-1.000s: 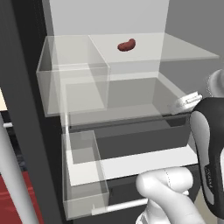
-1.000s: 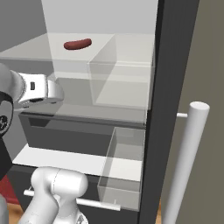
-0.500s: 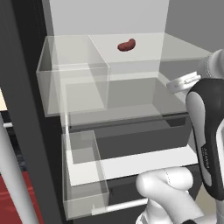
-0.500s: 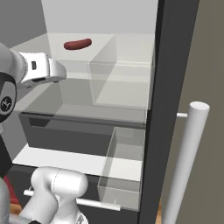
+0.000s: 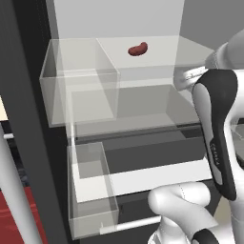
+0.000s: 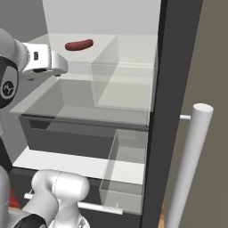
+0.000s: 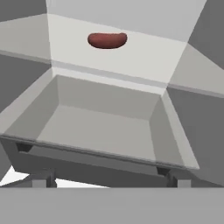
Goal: Retrieve the sausage and cheese from the fridge and place them on the cutting board on the counter.
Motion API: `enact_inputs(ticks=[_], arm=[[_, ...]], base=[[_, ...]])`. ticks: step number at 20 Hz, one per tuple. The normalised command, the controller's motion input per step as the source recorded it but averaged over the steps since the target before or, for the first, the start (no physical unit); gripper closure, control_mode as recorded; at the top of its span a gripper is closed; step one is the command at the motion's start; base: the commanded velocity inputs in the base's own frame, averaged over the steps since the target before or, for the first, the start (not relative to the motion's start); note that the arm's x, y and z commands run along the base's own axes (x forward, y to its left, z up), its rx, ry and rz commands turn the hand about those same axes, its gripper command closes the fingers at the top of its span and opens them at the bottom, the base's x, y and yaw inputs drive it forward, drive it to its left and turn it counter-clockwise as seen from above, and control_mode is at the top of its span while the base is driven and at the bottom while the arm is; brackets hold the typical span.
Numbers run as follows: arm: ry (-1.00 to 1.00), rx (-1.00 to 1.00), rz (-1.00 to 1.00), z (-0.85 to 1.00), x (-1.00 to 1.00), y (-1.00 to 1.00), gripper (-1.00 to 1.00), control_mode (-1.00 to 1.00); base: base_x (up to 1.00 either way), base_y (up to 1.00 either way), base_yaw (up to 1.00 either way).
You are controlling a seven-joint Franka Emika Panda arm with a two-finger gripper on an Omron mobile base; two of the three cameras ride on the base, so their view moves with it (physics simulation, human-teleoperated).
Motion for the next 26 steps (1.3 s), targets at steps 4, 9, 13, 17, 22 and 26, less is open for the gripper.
enact_inputs(ticks=[4, 9, 13, 17, 22, 26], arm=[[-0.22, 0.17, -0.26, 0.01, 0.38, 0.19, -1.00, -1.00], [-0.07, 0.24, -0.21, 0.26, 0.58, 0.22, -1.00, -1.00], [0.00, 0.24, -0.03, 0.13, 0.78, 0.02, -1.00, -1.00], [0.00, 0.17, 0.00, 0.13, 0.67, 0.00, -1.00, -1.00], [0.00, 0.01, -0.01, 0.00, 0.54, 0.05, -1.00, -1.00], [0.04, 0.00, 0.00, 0.00, 0.55, 0.02, -1.00, -1.00]], base=[[0.00, 0.00, 0.00], [0.00, 0.00, 0.00], [0.00, 0.00, 0.00], [0.00, 0.00, 0.00], [0.00, 0.00, 0.00], [0.00, 0.00, 0.00]])
